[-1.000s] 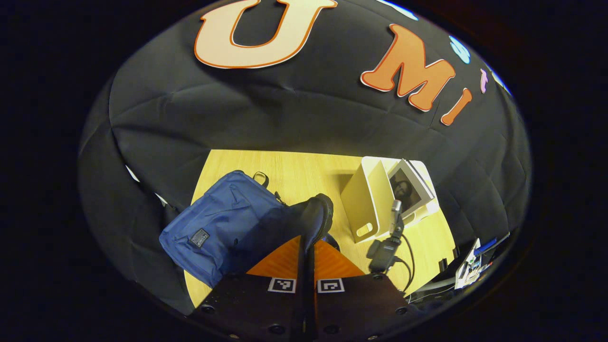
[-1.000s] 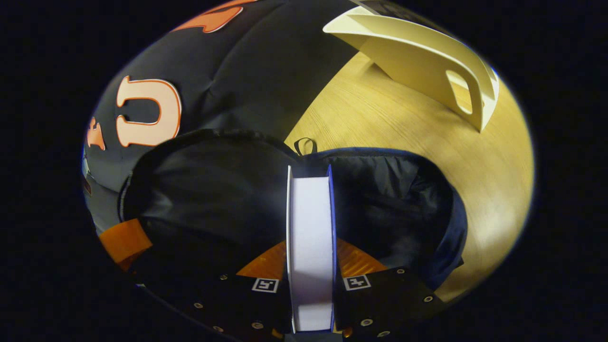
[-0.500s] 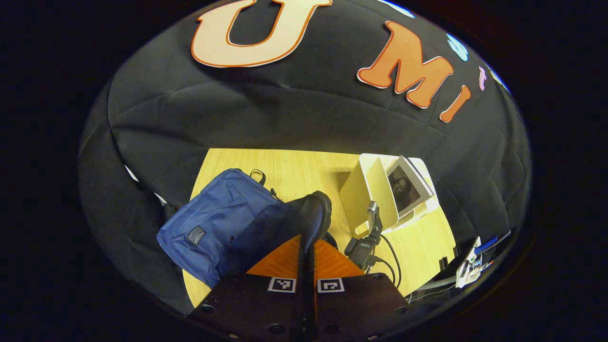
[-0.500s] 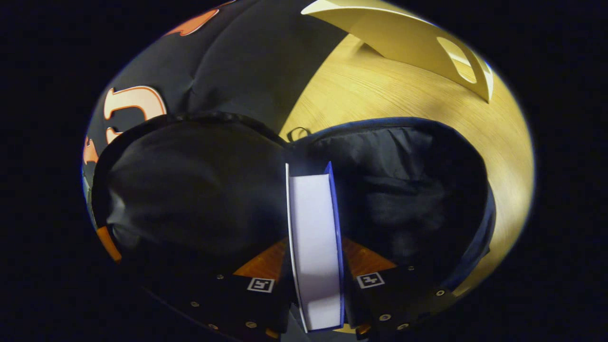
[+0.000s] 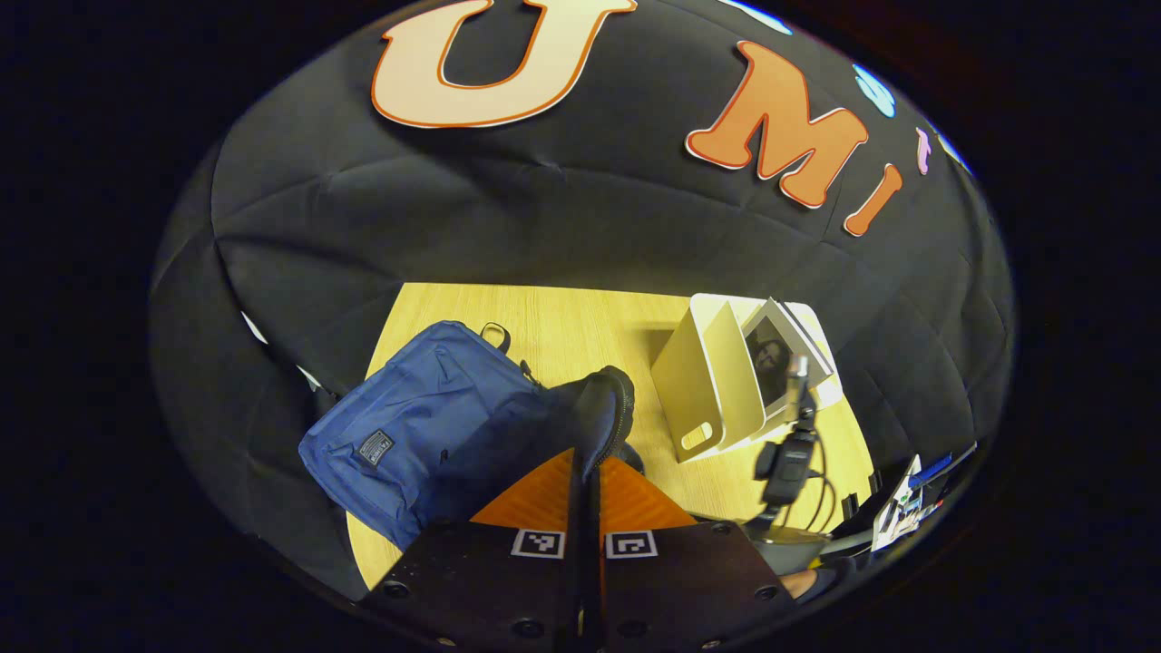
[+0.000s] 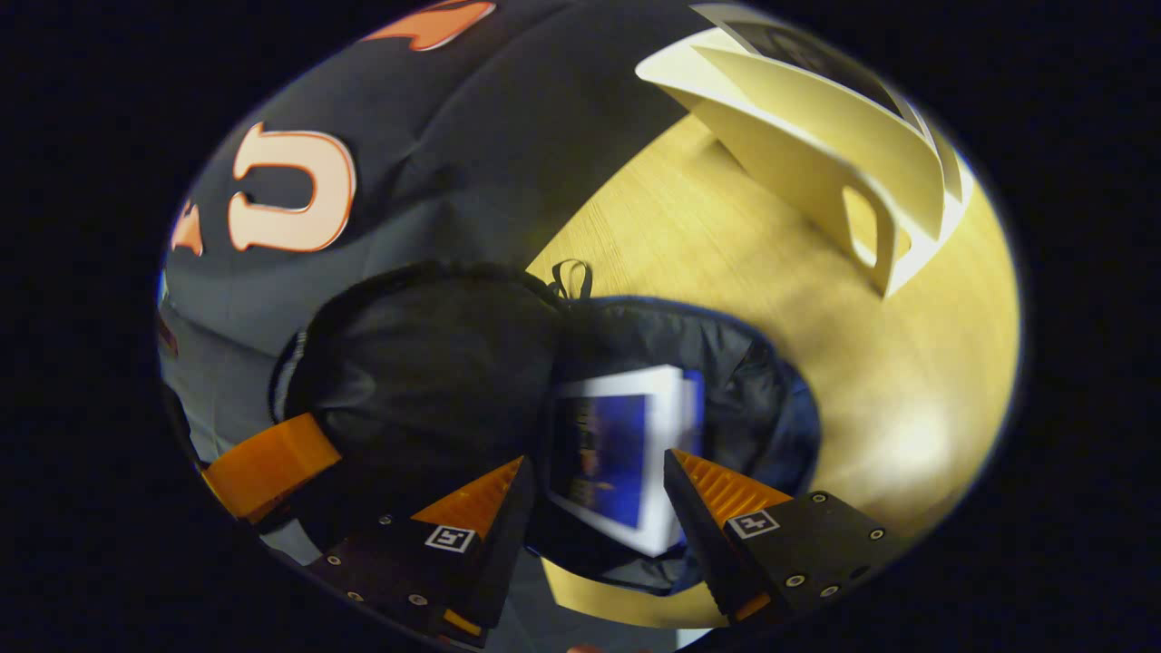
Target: Open the schoolbag, grab two books from the bookshelf and put them into the schoolbag.
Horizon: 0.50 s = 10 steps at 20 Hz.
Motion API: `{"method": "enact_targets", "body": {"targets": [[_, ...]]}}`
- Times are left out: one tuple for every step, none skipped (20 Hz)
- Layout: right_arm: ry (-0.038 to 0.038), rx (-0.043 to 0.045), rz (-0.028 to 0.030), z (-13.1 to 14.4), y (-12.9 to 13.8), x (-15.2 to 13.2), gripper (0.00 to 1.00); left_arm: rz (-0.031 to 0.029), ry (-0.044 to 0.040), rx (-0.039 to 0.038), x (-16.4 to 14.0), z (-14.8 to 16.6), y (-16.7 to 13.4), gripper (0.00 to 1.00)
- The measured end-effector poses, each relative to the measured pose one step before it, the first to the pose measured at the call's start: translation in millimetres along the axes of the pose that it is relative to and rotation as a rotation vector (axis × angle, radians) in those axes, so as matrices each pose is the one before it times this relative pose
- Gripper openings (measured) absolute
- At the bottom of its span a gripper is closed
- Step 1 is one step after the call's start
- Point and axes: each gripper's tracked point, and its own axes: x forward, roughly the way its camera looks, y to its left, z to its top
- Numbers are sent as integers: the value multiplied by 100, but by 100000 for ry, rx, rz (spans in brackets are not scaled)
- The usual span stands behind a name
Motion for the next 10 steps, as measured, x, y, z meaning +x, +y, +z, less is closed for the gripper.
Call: {"method": "enact_targets", "body": {"targets": [[-1491,-5009,-520,645,-205,-631,86,-108,-823,-725,-5,141,-79,2],[-1662,-4979,-193,723,-386,-1129,87,472,18,-116,-48,-102,3,2],[-2020,-4711,-1404,685,-552,-706,90,868,-371,238,-17,7,92,2],[-2682,-4735,-1459,835,-539,-987,92,236,-30,43,77,-65,-52,2],[-2993,-4510,-2243,1308,-742,-1298,93,738,-252,250,59,22,-38,2],[-2704,-4196,-2383,1147,-769,-800,94,506,21,196,95,-49,-12,2],[-2509,-3457,-2609,885,-666,-836,94,750,-240,165,-74,-47,-26,2],[-2549,-3465,-2142,1119,-489,-561,94,472,-149,-89,49,70,-29,2],[-2480,-3863,-3892,1229,-1154,-630,94,726,-298,-124,44,-49,79,2],[-2702,-4216,-3417,1268,-1130,-570,96,363,-212,-369,44,-30,-29,2]]}}
